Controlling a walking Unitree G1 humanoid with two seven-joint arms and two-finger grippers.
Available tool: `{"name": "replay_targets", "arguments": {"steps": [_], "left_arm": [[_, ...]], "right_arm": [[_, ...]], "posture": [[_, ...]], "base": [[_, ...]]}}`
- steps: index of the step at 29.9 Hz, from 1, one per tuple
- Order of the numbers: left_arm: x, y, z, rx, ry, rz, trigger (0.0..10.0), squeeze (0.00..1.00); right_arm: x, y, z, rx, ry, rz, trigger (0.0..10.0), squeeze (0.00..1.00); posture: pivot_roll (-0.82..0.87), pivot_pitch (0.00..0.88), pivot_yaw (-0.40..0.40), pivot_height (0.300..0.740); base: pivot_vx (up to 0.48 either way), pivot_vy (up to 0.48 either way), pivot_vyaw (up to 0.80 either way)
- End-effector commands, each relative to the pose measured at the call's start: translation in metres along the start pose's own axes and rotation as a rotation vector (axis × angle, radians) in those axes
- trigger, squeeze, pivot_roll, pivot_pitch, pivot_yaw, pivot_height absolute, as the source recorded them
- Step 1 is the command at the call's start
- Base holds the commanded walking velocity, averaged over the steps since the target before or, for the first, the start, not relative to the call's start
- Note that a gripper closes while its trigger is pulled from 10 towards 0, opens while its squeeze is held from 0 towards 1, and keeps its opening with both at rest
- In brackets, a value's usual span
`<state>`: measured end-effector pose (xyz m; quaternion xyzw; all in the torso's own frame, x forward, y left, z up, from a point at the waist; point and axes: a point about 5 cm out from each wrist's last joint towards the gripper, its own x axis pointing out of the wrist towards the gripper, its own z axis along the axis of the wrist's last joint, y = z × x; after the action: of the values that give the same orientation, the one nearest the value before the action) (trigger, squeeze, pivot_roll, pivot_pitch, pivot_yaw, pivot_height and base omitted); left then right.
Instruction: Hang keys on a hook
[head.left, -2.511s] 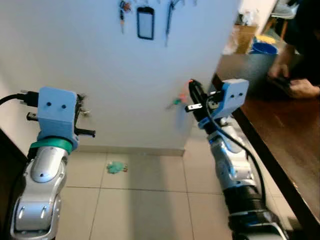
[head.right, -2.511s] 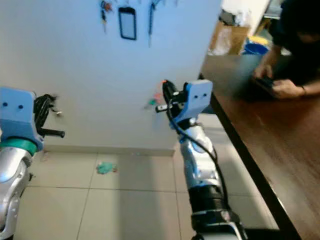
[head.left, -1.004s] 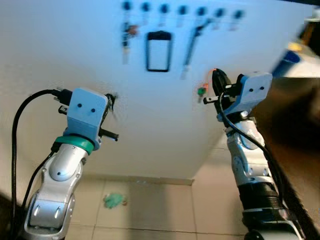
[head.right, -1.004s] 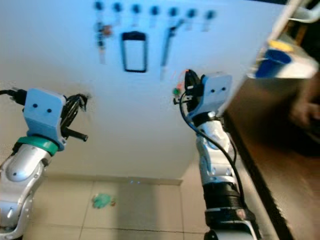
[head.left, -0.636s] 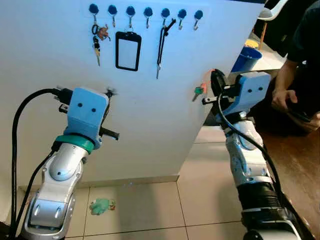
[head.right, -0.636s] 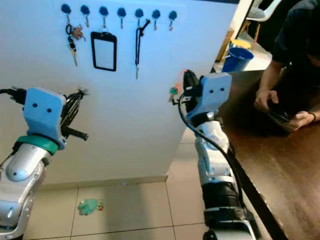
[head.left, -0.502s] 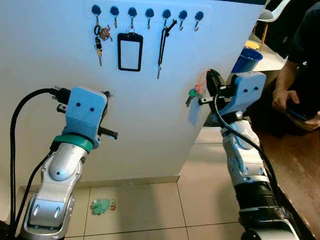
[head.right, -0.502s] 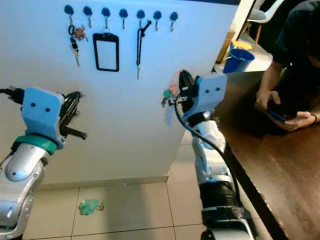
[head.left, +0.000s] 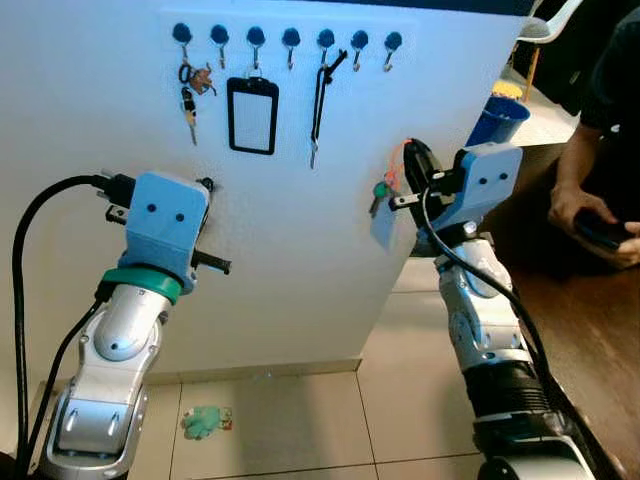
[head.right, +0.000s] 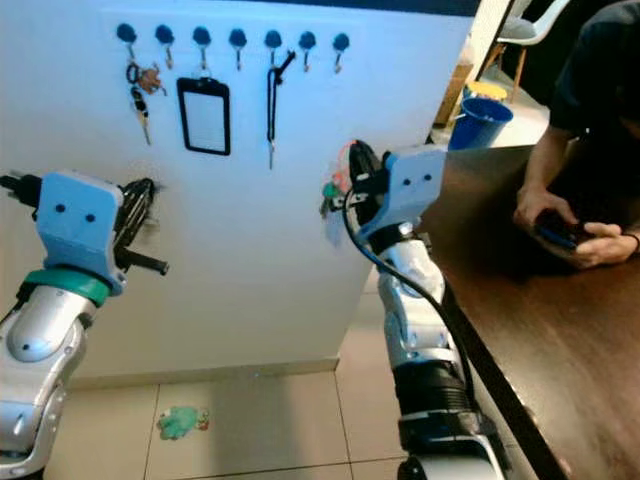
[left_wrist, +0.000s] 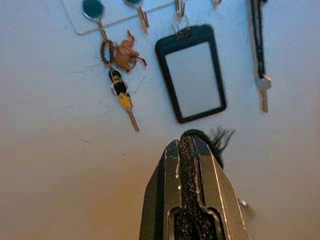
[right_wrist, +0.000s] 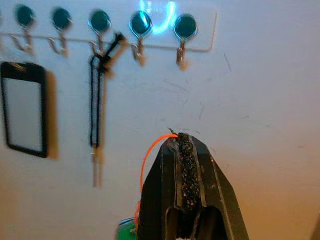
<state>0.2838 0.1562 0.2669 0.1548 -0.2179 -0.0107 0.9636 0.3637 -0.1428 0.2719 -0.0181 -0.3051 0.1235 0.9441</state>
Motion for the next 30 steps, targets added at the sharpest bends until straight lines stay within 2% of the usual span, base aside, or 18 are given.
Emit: {"name": "replay_targets", "arguments": {"steps": [1, 5, 30], "left_arm": [[-0.0014, 0.0018, -0.0028, 0.004, 0.010, 0.013, 10.0, 0.00], [-0.0015, 0.0019, -0.0028, 0.002, 0.009, 0.014, 10.0, 0.00], [-0.0035, 0.0034, -0.0019, -0.018, 0.004, 0.007, 10.0, 0.00]], "right_arm": [[0.0015, 0.0009, 0.0024, 0.007, -0.018, 0.006, 10.0, 0.00], [0.0014, 0.0009, 0.0026, 0.008, -0.019, 0.007, 10.0, 0.00], [0.0006, 0.0013, 0.0063, 0.020, -0.046, 0.010, 10.0, 0.00]], "posture": [[0.18, 0.114, 0.018, 0.740], [0.18, 0.114, 0.018, 0.740], [0.18, 0.120, 0.023, 0.740]], "base": [[0.368, 0.000, 0.00], [0.348, 0.000, 0.00], [0.000, 0.000, 0.00]]}}
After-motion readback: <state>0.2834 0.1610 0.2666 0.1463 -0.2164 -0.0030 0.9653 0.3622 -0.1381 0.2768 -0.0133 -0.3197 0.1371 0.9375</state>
